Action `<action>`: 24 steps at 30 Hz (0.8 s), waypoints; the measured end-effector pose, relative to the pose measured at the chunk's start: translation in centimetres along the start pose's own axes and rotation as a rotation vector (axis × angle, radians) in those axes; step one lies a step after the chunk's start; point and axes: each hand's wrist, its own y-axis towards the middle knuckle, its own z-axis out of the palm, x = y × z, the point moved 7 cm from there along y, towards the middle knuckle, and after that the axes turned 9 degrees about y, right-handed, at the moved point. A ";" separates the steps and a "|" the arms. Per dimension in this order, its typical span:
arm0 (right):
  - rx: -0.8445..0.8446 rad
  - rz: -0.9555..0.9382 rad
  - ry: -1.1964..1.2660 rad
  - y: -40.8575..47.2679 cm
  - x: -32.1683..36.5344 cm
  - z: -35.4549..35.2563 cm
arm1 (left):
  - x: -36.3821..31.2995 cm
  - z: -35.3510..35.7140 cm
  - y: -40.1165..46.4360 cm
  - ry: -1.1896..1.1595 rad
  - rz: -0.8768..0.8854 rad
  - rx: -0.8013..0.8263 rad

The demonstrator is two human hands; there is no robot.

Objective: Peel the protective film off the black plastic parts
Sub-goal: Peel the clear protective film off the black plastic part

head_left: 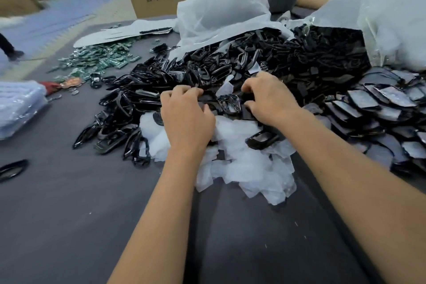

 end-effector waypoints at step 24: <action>-0.159 0.193 1.379 -3.9 -3.7 1.2 | -0.9 -0.9 0.8 -0.562 -0.054 -0.164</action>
